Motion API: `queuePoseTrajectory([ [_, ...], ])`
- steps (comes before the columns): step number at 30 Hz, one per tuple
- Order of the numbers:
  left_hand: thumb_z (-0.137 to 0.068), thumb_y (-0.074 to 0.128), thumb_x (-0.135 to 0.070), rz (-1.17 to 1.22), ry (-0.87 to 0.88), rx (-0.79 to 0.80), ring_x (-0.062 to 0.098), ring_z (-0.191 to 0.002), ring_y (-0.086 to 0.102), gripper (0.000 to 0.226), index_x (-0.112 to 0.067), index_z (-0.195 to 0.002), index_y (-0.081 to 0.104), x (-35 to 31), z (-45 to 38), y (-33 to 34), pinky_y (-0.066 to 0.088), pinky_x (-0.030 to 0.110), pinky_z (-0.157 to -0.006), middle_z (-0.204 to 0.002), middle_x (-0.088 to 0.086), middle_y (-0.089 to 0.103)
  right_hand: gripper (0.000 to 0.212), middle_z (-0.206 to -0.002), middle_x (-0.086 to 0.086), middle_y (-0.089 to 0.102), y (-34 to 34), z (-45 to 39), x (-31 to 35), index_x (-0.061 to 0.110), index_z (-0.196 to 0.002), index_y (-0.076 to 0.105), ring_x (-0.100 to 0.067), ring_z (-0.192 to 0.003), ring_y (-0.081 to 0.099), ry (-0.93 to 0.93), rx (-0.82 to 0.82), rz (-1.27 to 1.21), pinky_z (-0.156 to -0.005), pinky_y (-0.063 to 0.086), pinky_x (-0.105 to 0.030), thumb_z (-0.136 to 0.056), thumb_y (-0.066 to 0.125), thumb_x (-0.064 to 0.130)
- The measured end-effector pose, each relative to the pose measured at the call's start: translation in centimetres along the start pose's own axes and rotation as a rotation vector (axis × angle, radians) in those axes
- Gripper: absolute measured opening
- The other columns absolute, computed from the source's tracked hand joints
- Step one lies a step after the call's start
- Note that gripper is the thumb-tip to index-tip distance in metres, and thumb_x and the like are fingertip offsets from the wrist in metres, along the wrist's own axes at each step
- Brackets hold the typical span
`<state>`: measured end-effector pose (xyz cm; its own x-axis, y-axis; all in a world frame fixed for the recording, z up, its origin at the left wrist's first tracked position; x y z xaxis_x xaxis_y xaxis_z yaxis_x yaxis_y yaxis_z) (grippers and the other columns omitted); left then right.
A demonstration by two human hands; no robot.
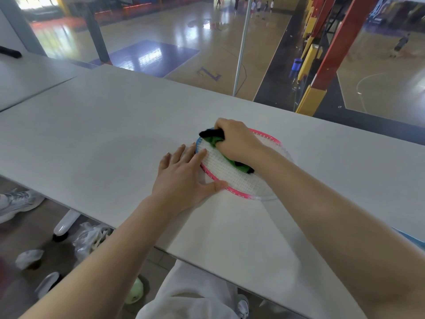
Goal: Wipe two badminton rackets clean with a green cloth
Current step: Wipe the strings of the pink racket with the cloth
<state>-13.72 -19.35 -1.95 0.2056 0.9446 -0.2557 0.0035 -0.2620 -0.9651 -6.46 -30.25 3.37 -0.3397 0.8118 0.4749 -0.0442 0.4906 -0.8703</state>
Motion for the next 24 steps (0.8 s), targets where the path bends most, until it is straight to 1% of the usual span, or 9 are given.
queuePoseTrajectory([
  [3,-0.065,0.022,-0.095,-0.019,-0.008,0.007,0.016,-0.151,-0.001,0.110,-0.032,-0.155,0.015,0.0,0.0,-0.1,0.001,0.043,-0.122,-0.164,-0.007,0.006,0.012,-0.094,-0.006,0.058,0.7,-1.7,1.0,0.009,-0.098,0.056,-0.021,-0.083,0.053,-0.011,0.009,0.014,-0.054,0.033,-0.022,-0.086,0.056,0.006],
  [5,-0.063,0.020,-0.095,-0.016,-0.011,0.009,0.016,-0.151,-0.001,0.112,-0.031,-0.155,0.015,-0.1,0.0,-0.1,0.001,0.043,-0.122,-0.164,-0.007,0.006,0.012,-0.093,-0.005,0.057,0.7,-1.6,0.7,0.010,-0.096,0.056,-0.020,-0.081,0.053,-0.003,0.028,0.025,-0.054,0.033,-0.022,-0.085,0.055,0.004],
  [10,-0.064,0.023,-0.095,0.004,-0.014,0.006,0.014,-0.151,-0.001,0.112,-0.030,-0.155,0.016,0.1,0.0,0.1,0.000,0.043,-0.121,-0.164,-0.007,0.008,0.013,-0.085,-0.001,0.059,-1.0,1.6,-1.7,0.014,-0.092,0.056,-0.013,-0.073,0.052,0.055,0.048,0.001,-0.056,0.039,-0.025,-0.085,0.054,0.004],
  [13,-0.065,0.026,-0.095,-0.001,-0.012,0.002,0.014,-0.151,-0.001,0.111,-0.030,-0.155,0.017,0.1,0.0,0.1,0.000,0.043,-0.121,-0.164,-0.007,0.009,0.012,-0.081,0.003,0.058,-2.4,4.8,-3.5,0.015,-0.088,0.056,-0.009,-0.073,0.051,0.102,0.054,0.045,-0.059,0.041,-0.028,-0.084,0.055,0.004],
  [17,-0.068,0.028,-0.093,-0.011,-0.013,0.015,0.014,-0.151,-0.002,0.108,-0.030,-0.155,0.016,0.0,0.0,0.1,-0.001,0.042,-0.122,-0.164,-0.006,0.008,0.012,-0.080,0.002,0.060,-4.4,8.8,-6.0,0.016,-0.081,0.054,-0.012,-0.073,0.053,0.151,0.054,0.075,-0.062,0.042,-0.030,-0.083,0.058,0.005],
  [20,-0.068,0.027,-0.093,-0.021,-0.018,0.023,0.014,-0.151,-0.002,0.108,-0.030,-0.155,0.016,0.1,0.0,0.1,-0.001,0.042,-0.122,-0.164,-0.006,0.007,0.019,-0.081,0.004,0.061,-5.6,11.0,-7.8,0.023,-0.076,0.053,-0.014,-0.075,0.056,0.204,0.076,0.091,-0.066,0.047,-0.034,-0.081,0.060,0.006],
  [24,-0.068,0.026,-0.094,-0.020,-0.019,0.031,0.014,-0.151,-0.003,0.108,-0.030,-0.155,0.015,0.1,0.0,0.1,-0.001,0.042,-0.122,-0.164,-0.006,0.007,0.020,-0.085,0.003,0.061,-6.2,12.2,-8.6,0.024,-0.076,0.055,-0.017,-0.078,0.056,0.244,0.121,0.134,-0.070,0.050,-0.039,-0.077,0.059,0.004],
])
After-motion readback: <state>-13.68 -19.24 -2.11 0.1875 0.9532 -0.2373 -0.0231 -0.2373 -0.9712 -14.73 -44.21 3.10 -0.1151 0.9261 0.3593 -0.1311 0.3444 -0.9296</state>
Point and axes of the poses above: each hand's wrist, its own z-axis away from the middle knuckle, its own y-axis out of the palm, x = y × z, the point moved 9 cm from there along -z, towards the middle knuckle
